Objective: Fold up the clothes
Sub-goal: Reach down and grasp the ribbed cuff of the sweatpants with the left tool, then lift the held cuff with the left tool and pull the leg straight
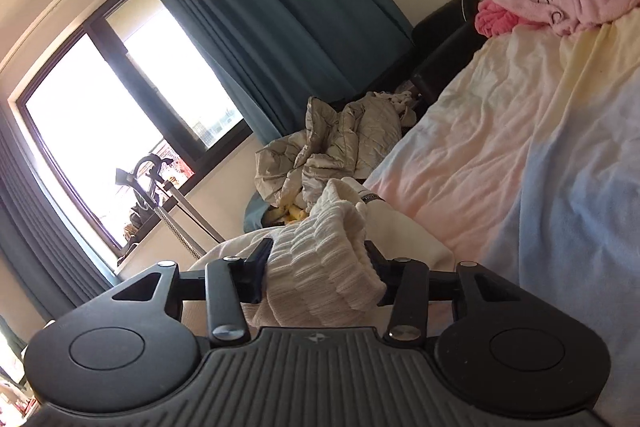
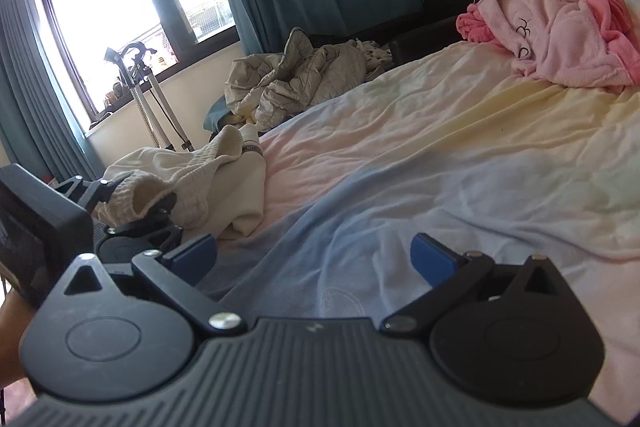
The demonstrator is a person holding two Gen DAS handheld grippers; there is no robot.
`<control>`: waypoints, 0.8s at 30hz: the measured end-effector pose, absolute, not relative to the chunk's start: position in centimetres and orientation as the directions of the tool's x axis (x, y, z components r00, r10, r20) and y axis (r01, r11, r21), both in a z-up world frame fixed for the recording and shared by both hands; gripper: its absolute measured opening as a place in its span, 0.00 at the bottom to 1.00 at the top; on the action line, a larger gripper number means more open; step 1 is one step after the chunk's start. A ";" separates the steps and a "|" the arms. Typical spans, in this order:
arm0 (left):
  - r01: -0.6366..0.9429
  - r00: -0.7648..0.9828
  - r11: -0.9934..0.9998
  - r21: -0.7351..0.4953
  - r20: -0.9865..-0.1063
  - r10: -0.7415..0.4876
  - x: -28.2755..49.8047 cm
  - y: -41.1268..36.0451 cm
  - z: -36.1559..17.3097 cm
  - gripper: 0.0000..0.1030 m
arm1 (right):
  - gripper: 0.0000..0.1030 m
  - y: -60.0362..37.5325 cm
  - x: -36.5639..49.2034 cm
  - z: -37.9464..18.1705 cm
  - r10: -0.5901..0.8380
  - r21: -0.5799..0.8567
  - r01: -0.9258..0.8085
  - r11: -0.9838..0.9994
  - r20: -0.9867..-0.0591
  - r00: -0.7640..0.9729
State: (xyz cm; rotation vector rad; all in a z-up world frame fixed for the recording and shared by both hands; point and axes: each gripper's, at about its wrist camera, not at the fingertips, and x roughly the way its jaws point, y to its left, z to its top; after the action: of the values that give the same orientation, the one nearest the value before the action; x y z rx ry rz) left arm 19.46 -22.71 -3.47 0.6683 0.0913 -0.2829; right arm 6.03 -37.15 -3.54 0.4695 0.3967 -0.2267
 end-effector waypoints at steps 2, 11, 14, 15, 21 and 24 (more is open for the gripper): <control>0.275 0.961 0.812 0.515 -0.156 -0.226 18.0 -20.7 -1.4 0.44 | 1.00 -37.0 5.9 -3.4 -0.114 0.395 0.285 0.873 -0.403 0.908; 0.250 0.965 0.945 0.210 -0.135 -0.225 7.4 -8.0 6.1 0.42 | 1.00 -35.5 4.4 -2.2 -0.006 0.435 0.152 0.887 -0.320 0.947; 0.242 0.961 0.959 0.150 -0.172 -0.215 4.6 -4.1 5.4 0.42 | 1.00 -33.8 4.1 -1.8 0.038 0.399 0.094 0.912 -0.310 0.950; 0.238 0.959 0.962 0.130 -0.185 -0.212 3.7 -2.8 5.1 0.43 | 1.00 -33.1 4.1 -1.9 0.061 0.391 0.069 0.918 -0.312 0.948; 0.152 0.928 0.984 0.093 -0.355 -0.110 4.1 2.1 -0.8 0.42 | 1.00 -29.4 5.3 -3.4 0.174 0.334 -0.036 0.942 -0.393 0.903; 0.118 0.902 0.993 0.027 -0.421 -0.096 4.9 3.4 -1.2 0.44 | 1.00 -28.0 5.8 -4.4 0.157 0.283 -0.028 0.959 -0.445 0.882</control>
State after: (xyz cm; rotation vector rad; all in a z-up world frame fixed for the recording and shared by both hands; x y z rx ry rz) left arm 4.86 3.41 -1.24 0.0522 0.4328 -0.1106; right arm 5.84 -27.96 -4.42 0.2742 0.4830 0.0974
